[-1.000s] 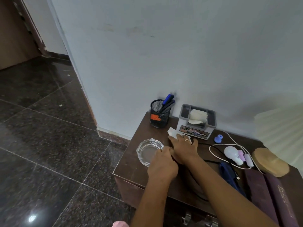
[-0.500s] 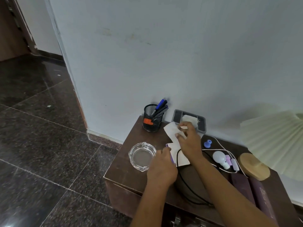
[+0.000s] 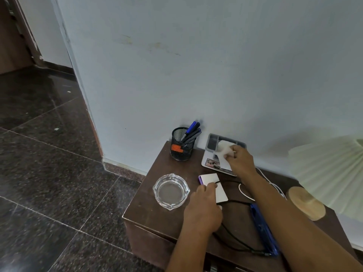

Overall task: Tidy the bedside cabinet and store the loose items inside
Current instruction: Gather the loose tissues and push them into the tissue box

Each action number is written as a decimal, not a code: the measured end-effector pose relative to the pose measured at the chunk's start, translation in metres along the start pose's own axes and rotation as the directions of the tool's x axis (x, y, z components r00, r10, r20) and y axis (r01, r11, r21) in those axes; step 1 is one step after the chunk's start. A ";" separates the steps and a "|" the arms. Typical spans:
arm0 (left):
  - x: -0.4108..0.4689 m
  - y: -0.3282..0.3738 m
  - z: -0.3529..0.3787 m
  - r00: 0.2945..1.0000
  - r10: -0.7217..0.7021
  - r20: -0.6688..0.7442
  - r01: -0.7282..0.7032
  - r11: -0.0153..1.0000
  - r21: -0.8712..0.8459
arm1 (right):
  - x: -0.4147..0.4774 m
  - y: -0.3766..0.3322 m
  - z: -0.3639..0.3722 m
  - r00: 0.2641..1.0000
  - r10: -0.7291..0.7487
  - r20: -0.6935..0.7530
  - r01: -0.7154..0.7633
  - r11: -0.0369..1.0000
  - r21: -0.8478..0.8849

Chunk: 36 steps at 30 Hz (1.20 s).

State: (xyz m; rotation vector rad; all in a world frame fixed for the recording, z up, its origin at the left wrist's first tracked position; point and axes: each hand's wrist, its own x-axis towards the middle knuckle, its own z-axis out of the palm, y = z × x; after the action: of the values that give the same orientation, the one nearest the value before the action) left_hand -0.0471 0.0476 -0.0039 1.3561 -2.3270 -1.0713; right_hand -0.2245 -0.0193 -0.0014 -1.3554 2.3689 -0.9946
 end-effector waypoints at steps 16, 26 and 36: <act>-0.005 0.007 -0.001 0.998 0.029 0.064 -0.031 0.999 0.034 | 0.020 0.001 -0.005 0.983 -0.078 -0.168 0.108 0.977 0.181; -0.005 0.008 0.003 0.996 0.033 0.087 -0.037 0.998 0.045 | 0.035 -0.001 0.001 0.973 -0.140 -0.183 0.165 0.978 0.130; -0.003 0.007 0.001 0.994 0.033 0.106 -0.040 0.997 0.060 | 0.044 0.009 0.014 0.989 -0.046 -0.143 0.029 0.993 -0.118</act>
State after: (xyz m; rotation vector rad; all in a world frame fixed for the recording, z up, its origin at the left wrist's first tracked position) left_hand -0.0500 0.0528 0.0007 1.3031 -2.4696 -1.0933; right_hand -0.2472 -0.0595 -0.0121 -1.4179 2.5530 -1.0129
